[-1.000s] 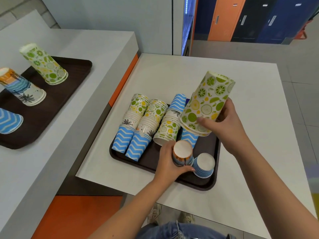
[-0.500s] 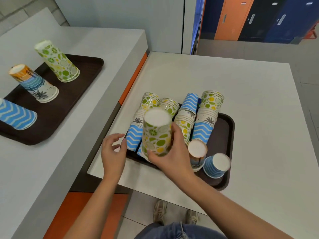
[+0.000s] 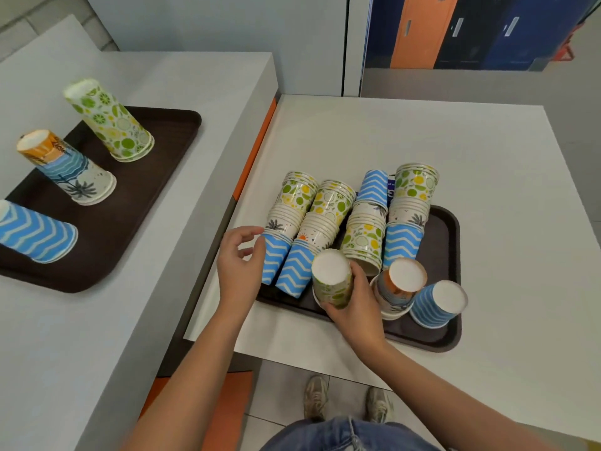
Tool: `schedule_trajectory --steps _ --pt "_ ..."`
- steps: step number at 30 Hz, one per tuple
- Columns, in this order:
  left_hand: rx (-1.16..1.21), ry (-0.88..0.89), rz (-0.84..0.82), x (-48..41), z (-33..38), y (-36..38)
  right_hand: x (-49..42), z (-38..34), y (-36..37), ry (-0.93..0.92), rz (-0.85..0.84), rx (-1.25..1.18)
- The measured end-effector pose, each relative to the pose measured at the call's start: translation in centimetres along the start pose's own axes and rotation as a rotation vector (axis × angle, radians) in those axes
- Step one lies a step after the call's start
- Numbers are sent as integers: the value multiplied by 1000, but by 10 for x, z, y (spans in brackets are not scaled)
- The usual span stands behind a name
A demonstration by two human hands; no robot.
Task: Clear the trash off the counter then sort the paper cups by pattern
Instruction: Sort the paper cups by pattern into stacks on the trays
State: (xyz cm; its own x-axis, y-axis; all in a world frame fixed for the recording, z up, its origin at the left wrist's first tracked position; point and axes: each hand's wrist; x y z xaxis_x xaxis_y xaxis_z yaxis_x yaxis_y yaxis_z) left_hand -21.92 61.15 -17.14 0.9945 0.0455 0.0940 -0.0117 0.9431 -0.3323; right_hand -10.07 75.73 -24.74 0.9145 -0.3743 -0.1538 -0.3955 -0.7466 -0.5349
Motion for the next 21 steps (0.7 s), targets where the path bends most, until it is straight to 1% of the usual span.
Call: schedule_trajectory --steps 4,6,11,14,16,17,19,21 --pt "18 -12 -53 -10 1 -1 1 -2 0 18 -17 39" --pt "21 -14 -74 -16 4 0 3 -11 -5 1 19 51" --pt "57 6 -142 -27 25 8 16 -48 -35 -140 162 54" --pt "59 27 -221 -28 43 20 20 -75 -59 -214 225 -46" --pt "50 27 -277 -25 55 32 15 -88 -79 -307 271 -90" --pt "49 17 -305 -23 60 39 8 -89 -91 -364 288 -68" --pt "40 -10 -354 -18 71 53 -15 -79 -114 -436 299 77" --pt "7 -55 -406 -14 82 68 -47 -52 -139 -428 234 260"
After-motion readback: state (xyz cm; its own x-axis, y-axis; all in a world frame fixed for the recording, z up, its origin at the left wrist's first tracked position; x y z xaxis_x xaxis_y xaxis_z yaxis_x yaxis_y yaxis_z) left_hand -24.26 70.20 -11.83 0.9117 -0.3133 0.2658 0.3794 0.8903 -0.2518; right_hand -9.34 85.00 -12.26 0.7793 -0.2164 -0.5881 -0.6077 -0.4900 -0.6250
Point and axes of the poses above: each hand's wrist, its own x-axis away from the middle knuckle, its own y-axis out of the palm, z = x × y, and after that the axes turned 15 degrees about -y, right-handed
